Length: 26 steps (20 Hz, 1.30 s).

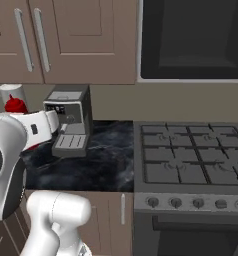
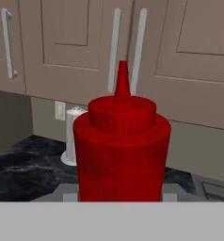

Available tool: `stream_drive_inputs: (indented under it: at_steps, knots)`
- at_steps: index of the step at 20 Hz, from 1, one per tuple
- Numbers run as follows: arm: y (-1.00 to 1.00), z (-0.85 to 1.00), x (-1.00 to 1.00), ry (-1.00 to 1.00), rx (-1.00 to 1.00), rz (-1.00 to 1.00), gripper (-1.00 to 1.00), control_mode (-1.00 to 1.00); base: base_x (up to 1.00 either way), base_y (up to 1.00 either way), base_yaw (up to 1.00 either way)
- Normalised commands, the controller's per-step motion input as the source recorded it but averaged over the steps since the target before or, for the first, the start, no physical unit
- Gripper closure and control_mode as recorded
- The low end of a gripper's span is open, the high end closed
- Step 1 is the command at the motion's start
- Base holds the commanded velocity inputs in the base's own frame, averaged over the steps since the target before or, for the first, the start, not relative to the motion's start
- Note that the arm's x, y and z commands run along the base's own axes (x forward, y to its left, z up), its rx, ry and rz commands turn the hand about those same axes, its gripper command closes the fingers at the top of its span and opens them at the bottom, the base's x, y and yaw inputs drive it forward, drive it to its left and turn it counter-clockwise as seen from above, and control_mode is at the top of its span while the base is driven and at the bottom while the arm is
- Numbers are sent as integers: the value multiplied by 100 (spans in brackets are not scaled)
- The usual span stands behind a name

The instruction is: Take 2 condiments from the cabinet and move them on the counter near the stove.Make sure the condiments are lined up with each other, next to each other.

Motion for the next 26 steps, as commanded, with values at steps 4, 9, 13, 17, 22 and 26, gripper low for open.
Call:
stream_drive_inputs:
  at_steps: [4,9,13,17,22,26]
  knots:
    - [0,0,0,0,0,0,100,100,0,58,0]
    - [0,0,0,0,0,0,100,100,19,37,0]
    - [0,0,0,0,0,0,100,100,15,29,2]
    - [0,0,0,0,0,0,100,100,-23,43,15]
    - [0,0,0,0,0,0,100,100,-13,39,20]
    - [0,0,0,0,0,0,100,100,8,34,15]
